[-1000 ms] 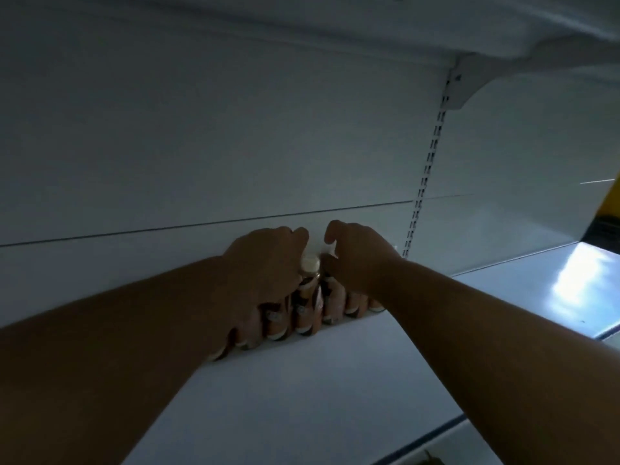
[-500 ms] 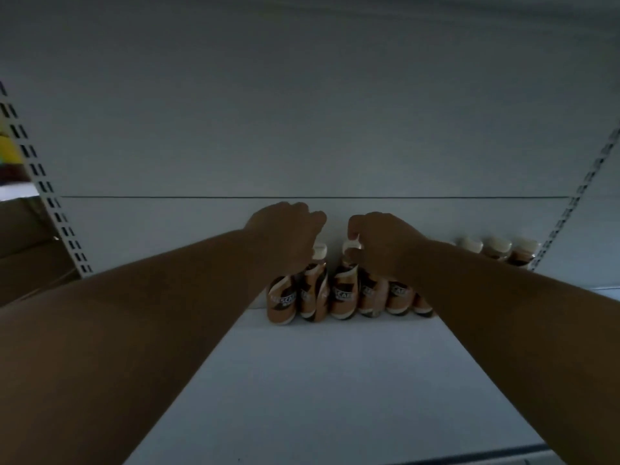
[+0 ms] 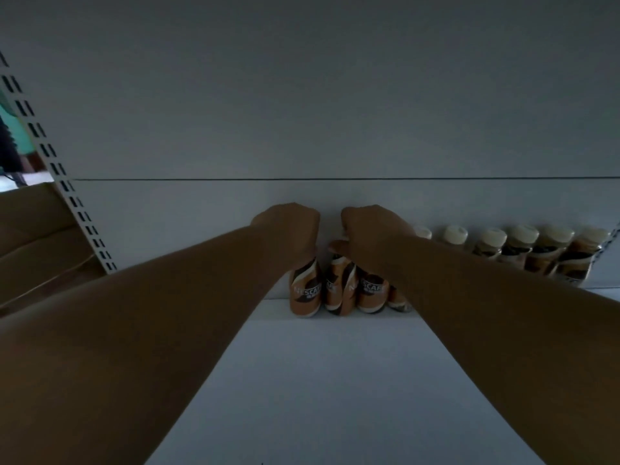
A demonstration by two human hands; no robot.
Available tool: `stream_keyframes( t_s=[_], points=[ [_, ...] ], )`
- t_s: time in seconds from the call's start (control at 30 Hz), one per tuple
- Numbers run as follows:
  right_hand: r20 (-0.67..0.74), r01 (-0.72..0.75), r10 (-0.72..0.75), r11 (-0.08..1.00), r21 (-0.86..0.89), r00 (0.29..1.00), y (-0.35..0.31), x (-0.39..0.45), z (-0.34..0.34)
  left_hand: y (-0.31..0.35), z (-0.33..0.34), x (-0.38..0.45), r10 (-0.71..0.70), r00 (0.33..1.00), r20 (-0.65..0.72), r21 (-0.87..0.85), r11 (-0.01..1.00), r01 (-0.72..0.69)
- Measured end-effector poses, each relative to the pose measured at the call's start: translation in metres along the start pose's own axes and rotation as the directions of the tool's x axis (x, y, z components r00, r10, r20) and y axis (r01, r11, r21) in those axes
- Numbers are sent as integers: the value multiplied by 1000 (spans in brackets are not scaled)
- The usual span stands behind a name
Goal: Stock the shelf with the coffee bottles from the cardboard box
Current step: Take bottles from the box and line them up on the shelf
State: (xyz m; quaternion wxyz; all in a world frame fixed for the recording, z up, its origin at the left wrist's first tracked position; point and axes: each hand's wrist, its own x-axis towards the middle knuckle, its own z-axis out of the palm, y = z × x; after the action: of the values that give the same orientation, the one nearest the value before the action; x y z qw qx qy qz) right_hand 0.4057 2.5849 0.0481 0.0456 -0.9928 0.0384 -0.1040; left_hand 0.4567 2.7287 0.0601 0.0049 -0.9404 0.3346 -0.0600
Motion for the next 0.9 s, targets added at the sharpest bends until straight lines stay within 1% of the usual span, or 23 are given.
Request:
stream_keyframes(
  t_s=[0.1, 0.17, 0.37, 0.53, 0.67, 0.77, 0.9],
  points=[
    [37, -29, 30, 999, -24, 999, -1, 3, 3, 1, 6, 1, 27, 999, -21, -26, 999, -28],
    [36, -27, 27, 1000, -14, 999, -3, 5, 4, 1, 9, 3, 36, 998, -50, -34, 999, -38],
    [38, 25, -28, 996, 89, 999, 0, 3, 3, -7, 16, 9, 110, 989, -103, -60, 991, -116],
    [50, 65, -70, 992, 108, 996, 2, 2, 1, -14, 22, 11, 89, 985, -149, -98, 990, -105],
    [67, 94, -100, 992, 85, 993, 0, 4, 0, -15, 20, 13, 72, 988, -136, -71, 994, -82],
    [85, 106, -116, 989, 106, 990, 3, 4, -1, -11, 20, 13, 53, 991, -119, -52, 997, -60],
    [103, 108, -116, 990, 86, 988, 4, 4, -2, -10, 21, 12, 25, 994, -103, -86, 996, -34]
  ],
)
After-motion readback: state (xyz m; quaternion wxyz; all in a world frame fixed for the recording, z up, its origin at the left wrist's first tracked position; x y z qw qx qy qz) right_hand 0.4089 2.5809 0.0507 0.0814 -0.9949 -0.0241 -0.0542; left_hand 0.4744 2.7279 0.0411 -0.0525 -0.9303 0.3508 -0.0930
